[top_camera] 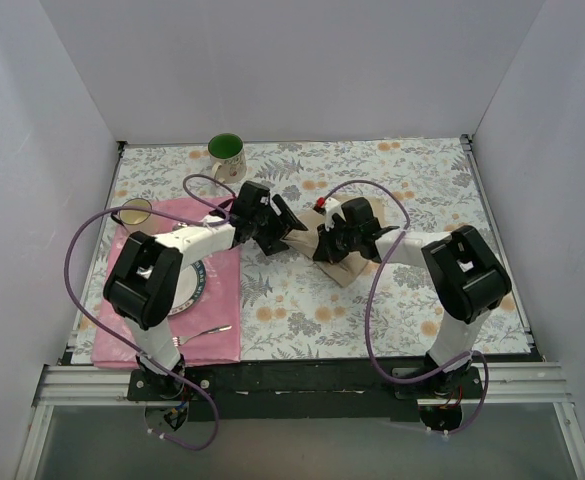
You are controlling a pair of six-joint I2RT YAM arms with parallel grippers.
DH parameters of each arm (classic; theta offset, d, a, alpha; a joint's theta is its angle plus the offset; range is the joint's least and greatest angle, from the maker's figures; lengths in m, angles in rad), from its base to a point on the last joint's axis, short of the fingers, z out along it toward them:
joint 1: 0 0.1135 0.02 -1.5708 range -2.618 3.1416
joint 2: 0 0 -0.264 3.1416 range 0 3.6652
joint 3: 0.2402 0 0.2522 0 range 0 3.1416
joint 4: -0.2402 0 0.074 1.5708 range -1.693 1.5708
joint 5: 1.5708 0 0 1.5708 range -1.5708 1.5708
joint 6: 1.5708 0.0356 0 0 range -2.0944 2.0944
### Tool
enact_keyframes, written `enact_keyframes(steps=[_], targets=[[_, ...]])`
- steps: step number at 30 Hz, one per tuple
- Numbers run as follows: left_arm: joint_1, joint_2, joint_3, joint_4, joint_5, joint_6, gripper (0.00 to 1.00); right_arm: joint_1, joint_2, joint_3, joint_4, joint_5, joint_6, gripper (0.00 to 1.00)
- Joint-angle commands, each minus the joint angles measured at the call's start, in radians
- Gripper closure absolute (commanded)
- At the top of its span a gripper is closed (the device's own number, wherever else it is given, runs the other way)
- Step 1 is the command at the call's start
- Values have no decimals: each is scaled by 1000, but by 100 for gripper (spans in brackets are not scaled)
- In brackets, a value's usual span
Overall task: Fold the napkin, place the utensils inside, and roll it up
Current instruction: Roll the napkin with the utensil
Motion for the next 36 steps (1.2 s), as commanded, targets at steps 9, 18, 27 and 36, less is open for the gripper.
enact_keyframes(steps=[9,18,27,36], targets=[[64,-119,20,-175,4,103,12,-145,212,92,-211,-425,47,99],[93,-39,63,-170,7,130,25,-160,222,98,-211,-407,32,99],[99,48,123,-109,79,158,47,-162,227,121,-265,-367,-7,99],[102,110,192,-58,159,159,100,-160,230,130,-295,-327,-53,99]])
